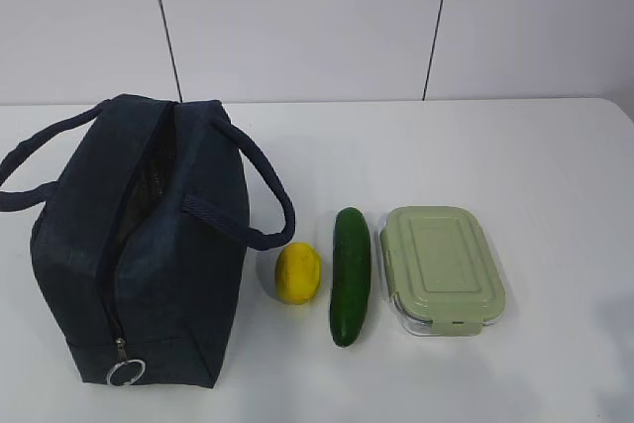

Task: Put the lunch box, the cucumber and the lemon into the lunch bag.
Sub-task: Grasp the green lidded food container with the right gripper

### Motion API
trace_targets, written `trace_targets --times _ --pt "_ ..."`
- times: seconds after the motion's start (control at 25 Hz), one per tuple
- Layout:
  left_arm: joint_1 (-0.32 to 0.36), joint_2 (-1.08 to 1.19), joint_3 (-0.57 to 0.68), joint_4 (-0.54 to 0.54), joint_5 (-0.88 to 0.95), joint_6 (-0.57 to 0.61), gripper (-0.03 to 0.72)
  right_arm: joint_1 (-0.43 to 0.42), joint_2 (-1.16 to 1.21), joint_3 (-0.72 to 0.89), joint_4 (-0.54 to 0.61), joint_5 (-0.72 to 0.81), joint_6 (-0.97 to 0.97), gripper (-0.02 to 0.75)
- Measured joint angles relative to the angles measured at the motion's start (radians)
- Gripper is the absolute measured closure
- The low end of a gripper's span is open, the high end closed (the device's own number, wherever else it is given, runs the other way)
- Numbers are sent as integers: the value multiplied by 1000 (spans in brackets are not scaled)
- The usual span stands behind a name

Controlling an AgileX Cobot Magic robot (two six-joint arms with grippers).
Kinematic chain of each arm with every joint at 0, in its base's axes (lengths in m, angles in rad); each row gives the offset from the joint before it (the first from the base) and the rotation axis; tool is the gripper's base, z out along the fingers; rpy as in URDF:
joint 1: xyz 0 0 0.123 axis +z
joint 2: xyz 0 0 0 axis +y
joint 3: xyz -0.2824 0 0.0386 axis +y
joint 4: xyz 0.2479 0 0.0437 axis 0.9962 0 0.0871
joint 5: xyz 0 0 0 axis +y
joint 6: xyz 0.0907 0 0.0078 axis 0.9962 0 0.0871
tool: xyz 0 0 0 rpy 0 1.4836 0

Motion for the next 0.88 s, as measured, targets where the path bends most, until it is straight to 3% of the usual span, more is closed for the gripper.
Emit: trace_targets --times 0.88 --pt "0 0 0 0 0 0 424 0 0 0 0 -2 0 402"
